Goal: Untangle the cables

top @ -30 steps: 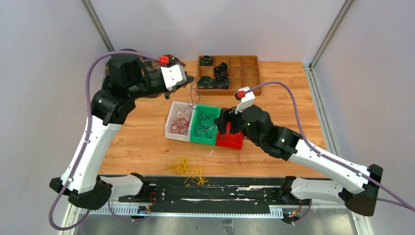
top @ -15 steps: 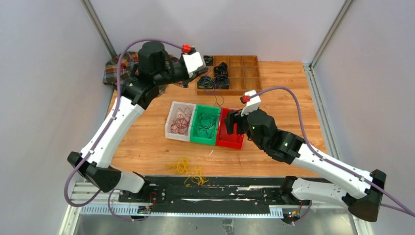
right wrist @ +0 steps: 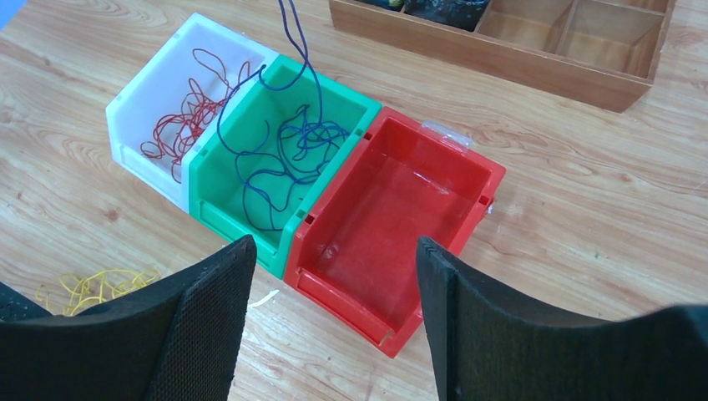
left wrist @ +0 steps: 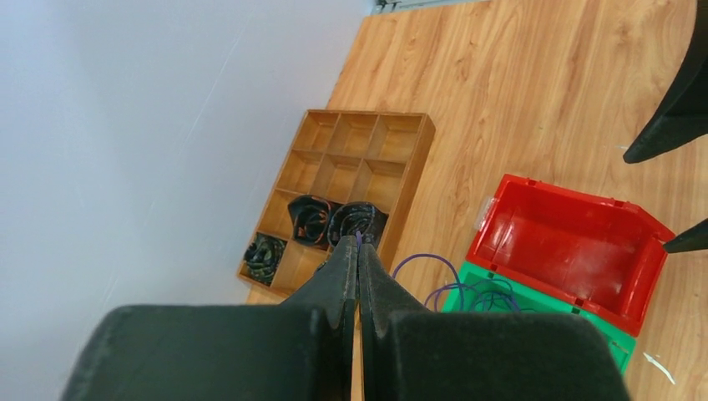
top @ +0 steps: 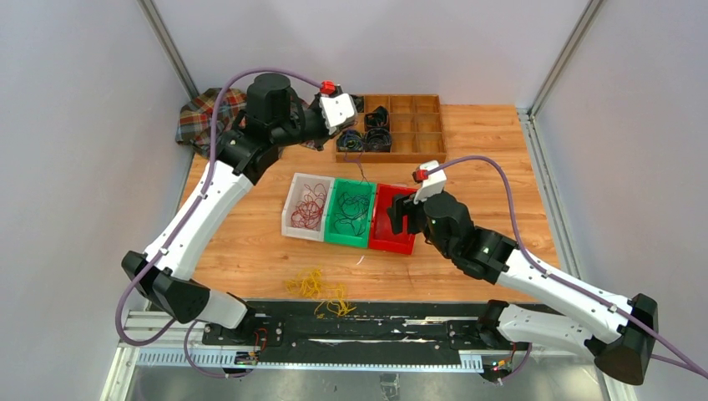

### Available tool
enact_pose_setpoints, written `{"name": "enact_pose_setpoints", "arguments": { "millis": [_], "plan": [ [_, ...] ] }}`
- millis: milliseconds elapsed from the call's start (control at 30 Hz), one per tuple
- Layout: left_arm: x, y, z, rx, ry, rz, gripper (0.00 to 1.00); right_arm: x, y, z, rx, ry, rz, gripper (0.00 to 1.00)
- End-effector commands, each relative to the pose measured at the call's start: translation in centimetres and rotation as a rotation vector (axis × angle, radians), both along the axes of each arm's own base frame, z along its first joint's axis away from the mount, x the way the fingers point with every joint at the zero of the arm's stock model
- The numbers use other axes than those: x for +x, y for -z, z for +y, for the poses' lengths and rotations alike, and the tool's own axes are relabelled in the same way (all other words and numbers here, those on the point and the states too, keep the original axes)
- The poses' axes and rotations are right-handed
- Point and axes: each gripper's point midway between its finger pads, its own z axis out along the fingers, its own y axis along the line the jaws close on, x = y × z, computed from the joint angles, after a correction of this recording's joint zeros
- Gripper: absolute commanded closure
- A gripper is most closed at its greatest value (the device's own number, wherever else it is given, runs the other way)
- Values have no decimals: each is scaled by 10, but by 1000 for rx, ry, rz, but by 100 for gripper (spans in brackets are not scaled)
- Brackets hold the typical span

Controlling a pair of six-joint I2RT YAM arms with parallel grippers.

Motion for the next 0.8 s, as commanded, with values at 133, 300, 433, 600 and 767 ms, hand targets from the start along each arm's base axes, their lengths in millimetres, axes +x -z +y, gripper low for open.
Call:
{"name": "enact_pose_setpoints", "arguments": {
  "millis": [133,300,433,600,767],
  "plan": [
    [-21,1,9,28,18,-17,100,5,-5,4,45,-10,-5,32],
    [-16,38,11,92,7,39,100,5,-2,3,48,-9,2,33],
    [-13,62,6,124,20,80,100,3,0,-2,55,5,0,33],
    [-7,90,-1,172,26,117,100,1,6,-11,50,25,-3,34],
    [-2,124,-3,249,3,165,100,2,13,-15,41,35,4,34]
  ]
}}
